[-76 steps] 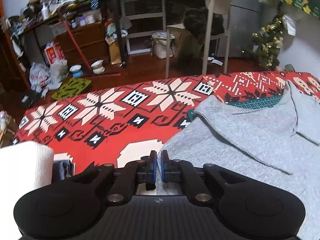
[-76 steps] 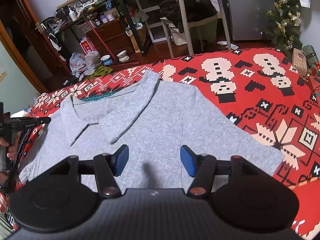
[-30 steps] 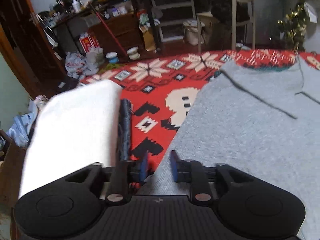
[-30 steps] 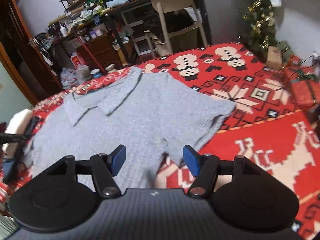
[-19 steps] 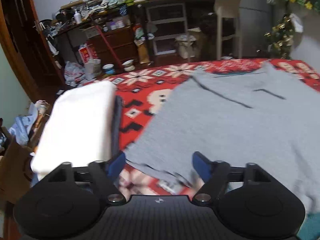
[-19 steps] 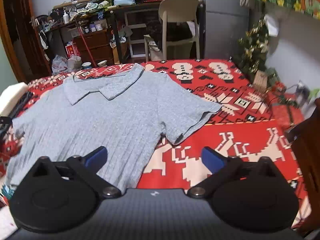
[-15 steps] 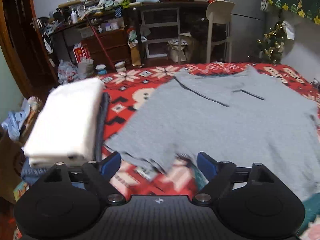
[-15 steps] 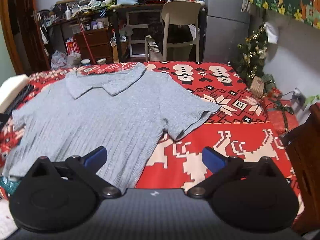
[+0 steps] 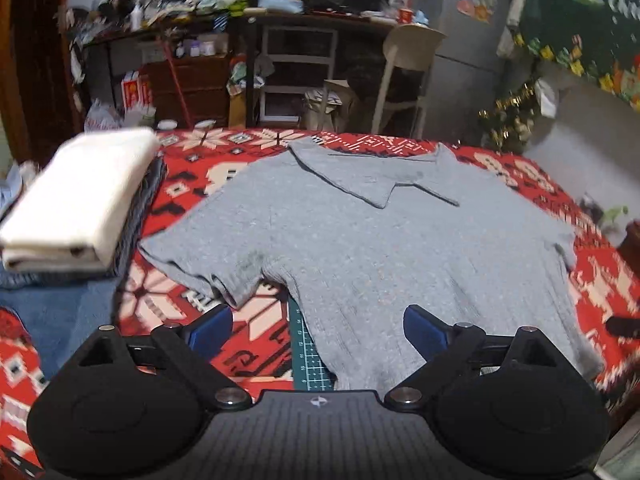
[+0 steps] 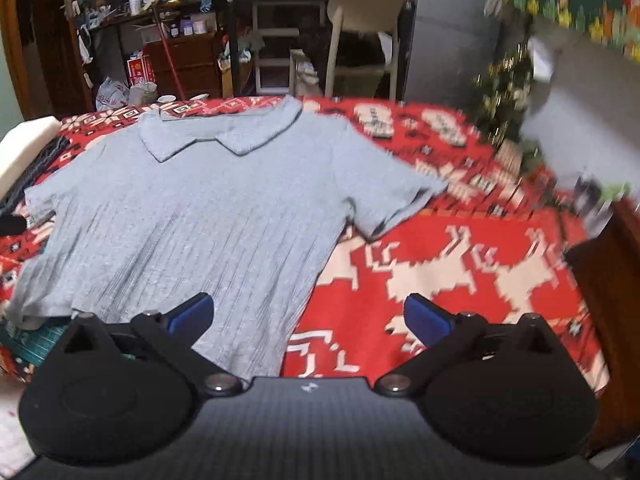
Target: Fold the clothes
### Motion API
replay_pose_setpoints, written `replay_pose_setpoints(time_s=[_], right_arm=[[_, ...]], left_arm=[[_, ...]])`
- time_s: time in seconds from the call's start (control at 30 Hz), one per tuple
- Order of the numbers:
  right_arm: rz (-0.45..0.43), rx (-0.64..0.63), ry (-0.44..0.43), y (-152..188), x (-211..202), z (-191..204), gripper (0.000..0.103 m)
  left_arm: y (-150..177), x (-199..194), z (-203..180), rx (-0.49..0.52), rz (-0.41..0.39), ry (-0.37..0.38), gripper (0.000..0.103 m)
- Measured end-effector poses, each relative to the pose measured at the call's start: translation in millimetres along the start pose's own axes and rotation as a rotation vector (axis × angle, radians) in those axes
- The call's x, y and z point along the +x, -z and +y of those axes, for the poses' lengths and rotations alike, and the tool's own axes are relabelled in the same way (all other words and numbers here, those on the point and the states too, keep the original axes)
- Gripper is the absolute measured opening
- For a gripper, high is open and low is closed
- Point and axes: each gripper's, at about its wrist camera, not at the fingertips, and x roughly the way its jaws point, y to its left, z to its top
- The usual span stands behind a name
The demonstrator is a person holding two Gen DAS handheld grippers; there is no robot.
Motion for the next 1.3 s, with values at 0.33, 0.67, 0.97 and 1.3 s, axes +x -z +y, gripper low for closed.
replay_pose_setpoints(time_s=[0.33, 0.67, 0.97, 1.3], right_arm=[[-0.045, 0.284, 0.028, 0.1, 8.7, -29.9, 0.101], [-0.044, 0.274, 0.084, -2.6, 9.6, -27.5, 0.078], [-0.011, 0.283, 0.107, 0.0, 19.9, -20.1, 0.057], [0.048, 0.282, 0.051, 3.2, 40.8, -17.5, 0.023]], left_arm=[[-5.4, 34.4, 18.6, -0.181, 0.114, 0.015, 0.039], [-7.1, 41.5, 3.5, -0.125, 0.195, 0.047, 0.029], [-0.7, 45.1, 2.5, -0.129, 0.203, -0.001, 0.001], [0.4, 33.1, 15.1, -0.077, 0.149, -0.188, 0.001]])
